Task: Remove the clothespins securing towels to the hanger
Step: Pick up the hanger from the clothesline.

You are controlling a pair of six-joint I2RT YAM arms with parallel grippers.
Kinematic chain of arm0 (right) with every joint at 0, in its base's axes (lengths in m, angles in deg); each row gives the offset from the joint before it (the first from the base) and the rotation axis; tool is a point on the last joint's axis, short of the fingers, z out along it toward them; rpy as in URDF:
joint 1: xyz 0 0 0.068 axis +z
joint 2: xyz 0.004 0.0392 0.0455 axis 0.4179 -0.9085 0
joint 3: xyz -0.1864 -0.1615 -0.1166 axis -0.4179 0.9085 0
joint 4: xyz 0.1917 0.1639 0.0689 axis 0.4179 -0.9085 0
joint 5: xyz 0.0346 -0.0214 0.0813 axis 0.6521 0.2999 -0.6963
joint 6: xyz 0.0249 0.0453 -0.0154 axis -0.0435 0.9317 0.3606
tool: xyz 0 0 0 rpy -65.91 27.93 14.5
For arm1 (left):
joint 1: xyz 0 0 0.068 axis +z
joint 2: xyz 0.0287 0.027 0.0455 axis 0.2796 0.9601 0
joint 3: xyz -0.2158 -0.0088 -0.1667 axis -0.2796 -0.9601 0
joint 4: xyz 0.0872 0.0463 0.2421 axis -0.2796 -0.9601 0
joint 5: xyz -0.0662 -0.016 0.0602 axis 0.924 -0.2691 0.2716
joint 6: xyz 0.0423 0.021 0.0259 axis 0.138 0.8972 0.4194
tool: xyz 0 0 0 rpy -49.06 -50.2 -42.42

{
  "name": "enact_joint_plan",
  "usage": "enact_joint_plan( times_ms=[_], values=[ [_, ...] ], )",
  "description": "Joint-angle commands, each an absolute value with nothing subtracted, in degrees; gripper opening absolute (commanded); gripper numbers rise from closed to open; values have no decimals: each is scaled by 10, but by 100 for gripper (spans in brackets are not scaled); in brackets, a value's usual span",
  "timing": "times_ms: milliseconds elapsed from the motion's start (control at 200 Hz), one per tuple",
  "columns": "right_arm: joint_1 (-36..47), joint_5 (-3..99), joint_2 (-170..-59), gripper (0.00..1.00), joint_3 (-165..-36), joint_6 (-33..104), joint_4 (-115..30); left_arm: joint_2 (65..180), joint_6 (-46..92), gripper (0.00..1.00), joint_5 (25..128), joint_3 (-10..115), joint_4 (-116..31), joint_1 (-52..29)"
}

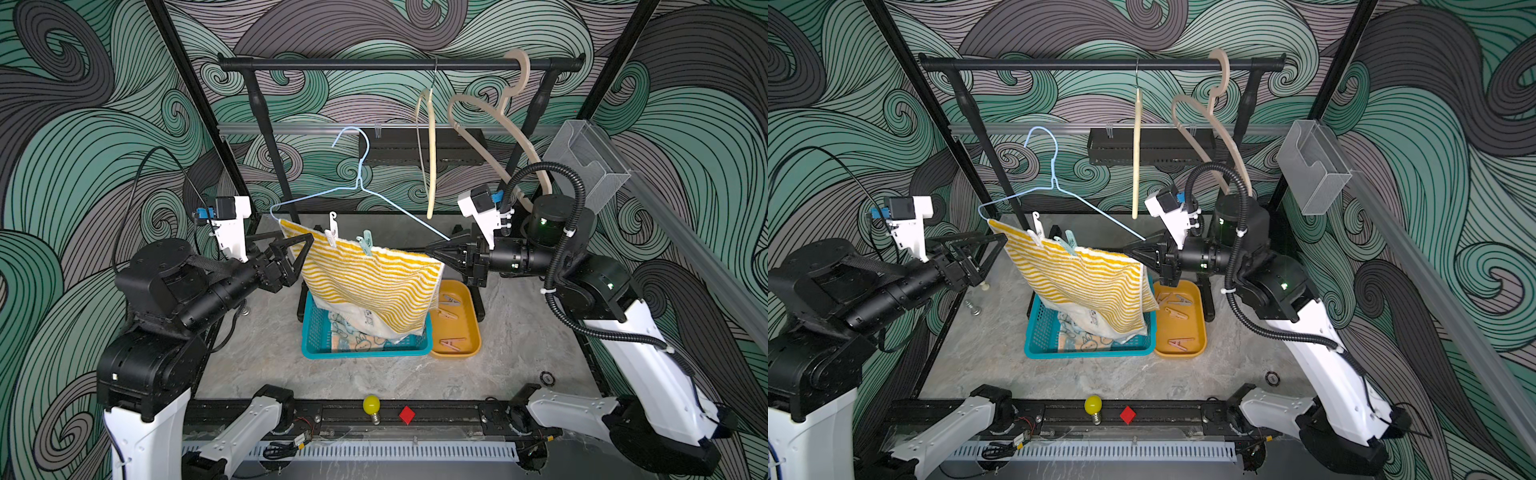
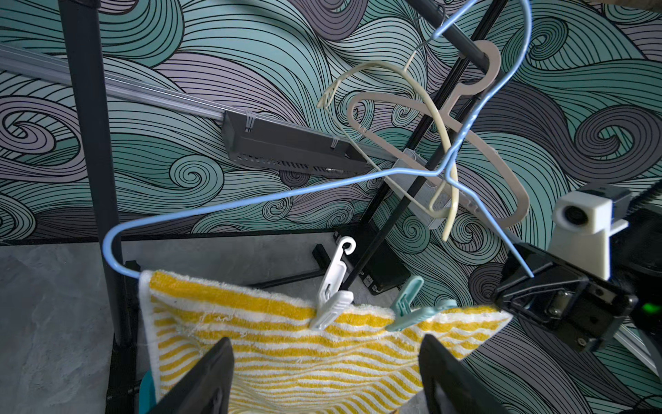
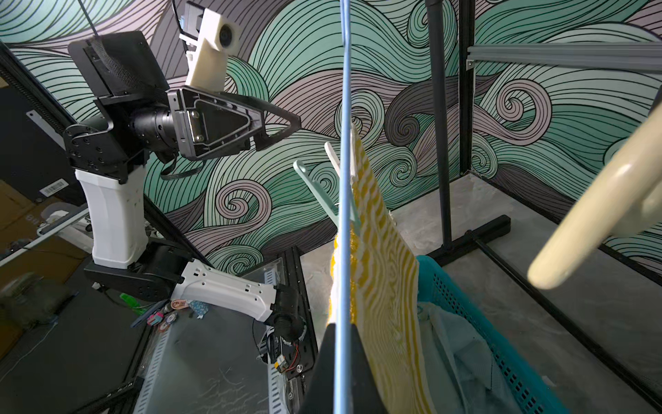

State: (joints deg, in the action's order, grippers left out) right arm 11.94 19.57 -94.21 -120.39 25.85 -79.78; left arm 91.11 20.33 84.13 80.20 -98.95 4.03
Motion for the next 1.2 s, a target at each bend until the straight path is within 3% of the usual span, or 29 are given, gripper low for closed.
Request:
enact_joint_plan(
  times_ms=[0,630,1196],
  values=[
    [113,134,-927,0,-1170,267,-712,901,199,79,856,791,-990,38],
    [86,53,-937,0,-926,281,-545,855,235,78,894,648,-968,38],
    [46,-70,-1049,0,-924,225,-533,856,237,78,927,584,-931,37]
  ],
)
